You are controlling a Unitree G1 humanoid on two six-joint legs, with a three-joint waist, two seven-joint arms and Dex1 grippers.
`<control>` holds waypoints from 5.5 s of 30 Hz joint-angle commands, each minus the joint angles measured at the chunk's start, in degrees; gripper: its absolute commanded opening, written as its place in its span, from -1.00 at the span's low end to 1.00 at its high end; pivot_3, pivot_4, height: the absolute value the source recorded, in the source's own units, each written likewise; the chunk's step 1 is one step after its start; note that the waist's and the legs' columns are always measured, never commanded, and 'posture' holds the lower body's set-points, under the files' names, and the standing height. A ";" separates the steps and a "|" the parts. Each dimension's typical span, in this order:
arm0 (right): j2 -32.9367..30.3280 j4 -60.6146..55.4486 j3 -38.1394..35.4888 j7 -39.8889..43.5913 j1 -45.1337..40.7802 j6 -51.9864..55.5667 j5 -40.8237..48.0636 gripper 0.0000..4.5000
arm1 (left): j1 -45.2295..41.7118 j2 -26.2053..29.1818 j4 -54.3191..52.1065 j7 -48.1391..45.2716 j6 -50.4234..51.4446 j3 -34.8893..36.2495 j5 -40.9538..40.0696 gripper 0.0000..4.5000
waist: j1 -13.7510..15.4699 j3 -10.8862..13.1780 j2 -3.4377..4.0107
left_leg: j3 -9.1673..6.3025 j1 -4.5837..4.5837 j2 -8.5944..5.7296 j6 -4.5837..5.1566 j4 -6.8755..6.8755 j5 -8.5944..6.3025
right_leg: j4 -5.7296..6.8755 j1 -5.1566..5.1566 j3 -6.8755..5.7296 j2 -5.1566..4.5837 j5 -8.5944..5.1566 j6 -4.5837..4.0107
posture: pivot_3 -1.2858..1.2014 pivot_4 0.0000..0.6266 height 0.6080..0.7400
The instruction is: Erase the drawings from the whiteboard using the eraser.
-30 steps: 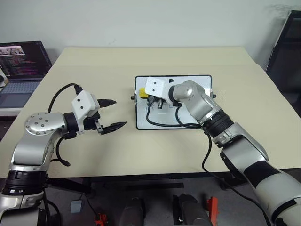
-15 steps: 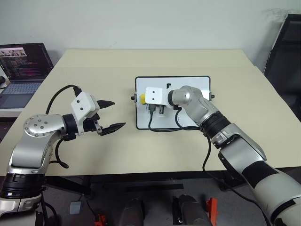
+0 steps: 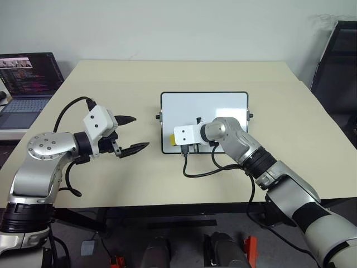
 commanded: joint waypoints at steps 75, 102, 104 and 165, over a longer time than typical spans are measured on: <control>-12.75 -1.21 -10.07 -2.86 1.58 -2.83 6.03 -0.57 | -6.41 -2.81 3.25 -0.67 -2.78 -3.89 2.29 1.00 | 0.11 0.31 0.12 | 0.10 -0.37 0.37 -0.17 -0.10 -0.18 | -0.08 -0.34 -0.05 0.36 -0.08 0.08 | 0.03 -0.52 1.00; -14.18 -15.49 -14.92 4.02 5.53 5.82 7.51 -0.57 | -7.76 -3.35 3.86 -0.80 -2.95 -4.35 2.29 1.00 | 0.18 0.27 0.08 | 0.08 -0.25 0.37 -0.18 0.03 -0.18 | -0.04 -0.20 -0.05 0.37 -0.08 -0.07 | 0.03 -0.52 1.00; -13.55 -18.24 -20.93 3.82 3.52 8.44 13.31 -0.57 | -7.90 -3.32 3.70 -0.72 -2.76 -4.34 2.26 1.00 | 0.24 0.33 0.12 | 0.08 -0.34 0.37 -0.18 0.03 -0.18 | -0.04 -0.27 -0.05 0.37 -0.06 -0.06 | 0.03 -0.52 1.00; -29.78 -30.23 -30.59 4.93 16.93 16.72 30.29 -0.57 | -7.14 -2.24 0.85 -2.13 -1.97 -3.98 1.89 1.00 | 0.49 0.44 0.26 | 0.34 -0.45 0.44 -0.13 -0.05 -0.43 | -0.14 -0.44 0.15 0.44 -0.26 0.11 | 0.03 -0.52 1.00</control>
